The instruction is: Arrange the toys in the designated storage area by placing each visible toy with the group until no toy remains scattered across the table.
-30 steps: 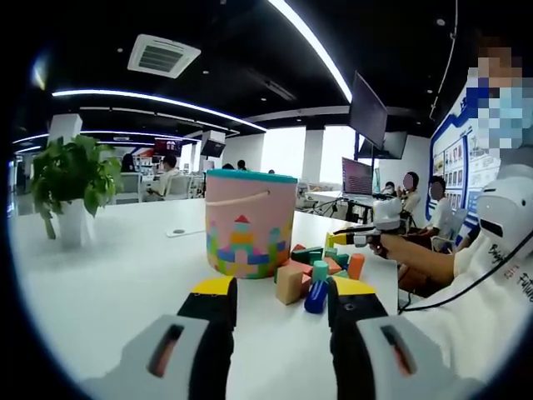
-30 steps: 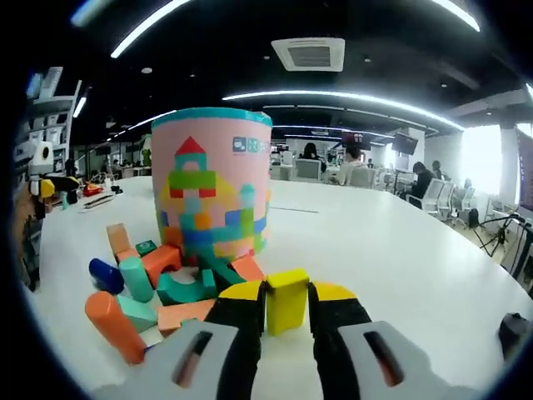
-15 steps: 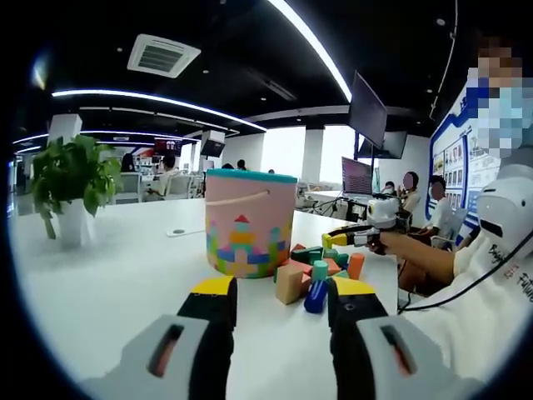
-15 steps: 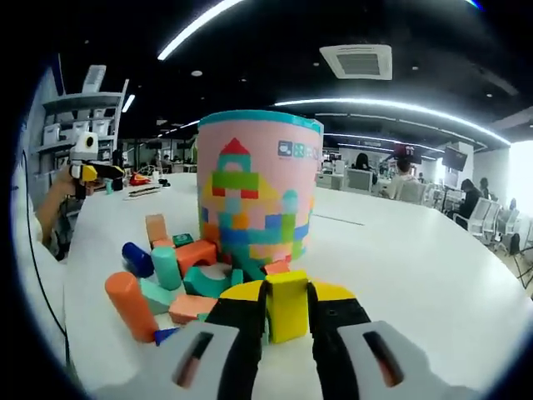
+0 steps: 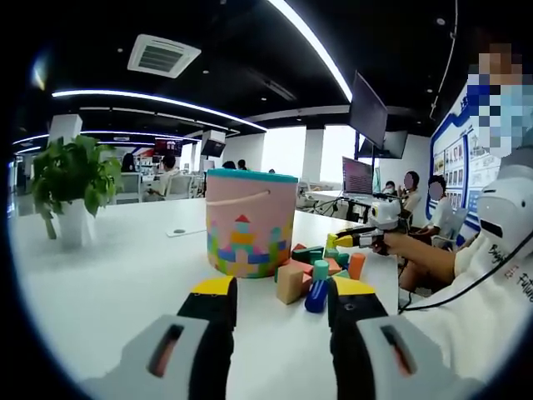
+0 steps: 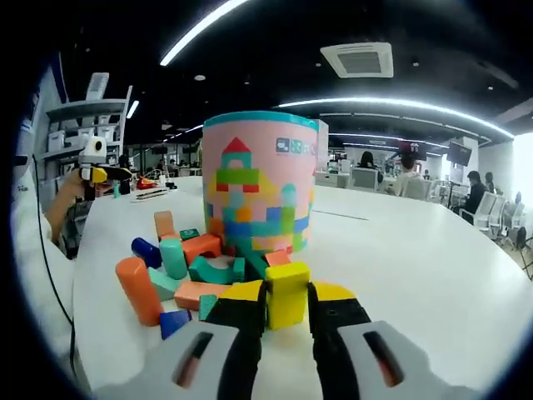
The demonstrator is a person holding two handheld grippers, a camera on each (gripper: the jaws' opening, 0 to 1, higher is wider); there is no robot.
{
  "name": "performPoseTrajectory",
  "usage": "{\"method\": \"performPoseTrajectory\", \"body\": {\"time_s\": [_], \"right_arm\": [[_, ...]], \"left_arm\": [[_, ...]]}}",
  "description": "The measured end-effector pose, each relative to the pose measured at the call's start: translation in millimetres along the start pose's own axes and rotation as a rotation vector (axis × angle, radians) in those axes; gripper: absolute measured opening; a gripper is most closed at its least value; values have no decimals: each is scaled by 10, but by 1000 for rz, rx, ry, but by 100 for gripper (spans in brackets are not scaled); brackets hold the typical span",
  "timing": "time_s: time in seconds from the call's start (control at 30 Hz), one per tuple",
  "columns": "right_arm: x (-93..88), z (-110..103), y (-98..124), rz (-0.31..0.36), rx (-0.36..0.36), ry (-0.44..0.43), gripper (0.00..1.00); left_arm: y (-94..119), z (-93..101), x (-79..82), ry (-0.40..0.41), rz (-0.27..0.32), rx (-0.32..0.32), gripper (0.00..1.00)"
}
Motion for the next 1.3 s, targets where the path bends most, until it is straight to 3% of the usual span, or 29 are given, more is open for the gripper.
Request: {"method": "performPoseTrajectory", "body": {"time_s": [0.23, 0.27, 0.3, 0.4, 0.53, 0.77, 0.8, 1.1, 1.3], "right_arm": [[-27, -3, 19, -15, -15, -13, 38], [-35, -35, 68, -34, -46, -58, 36], [14, -71, 138, -17, -146, -54, 33], [98, -210, 205, 27, -235, -43, 29], [159, -349, 117, 47, -289, -71, 28], [121, -347, -3, 11, -342, -98, 19], [105, -345, -11, -5, -354, -58, 18], [106, -297, 26, 22, -290, -1, 18], [125, -267, -1, 14, -197, 12, 17]], "left_arm": [[3, 3, 9, -2, 2, 1, 44], [3, 7, 16, -5, 3, 2, 44], [3, 7, 19, -5, 2, 2, 44], [-3, 8, 18, -6, 0, 3, 44], [-23, 26, 8, -5, -1, -4, 44], [32, 0, 14, -5, 8, 5, 44], [36, -12, 5, -1, 10, 8, 44], [3, 2, -3, 0, 4, -1, 44], [4, 5, -2, -1, 2, 1, 44]]}}
Point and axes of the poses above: the point that each gripper's makers call its tool centre point, and the gripper's own axes: y roughly backward along the fingers, z roughly to its right, x roughly out of its top, the point moved 10 cm from there along y, roughly backward along the fingers, and after that the axes turned 15 degrees about -x, right-handed, at the moved point
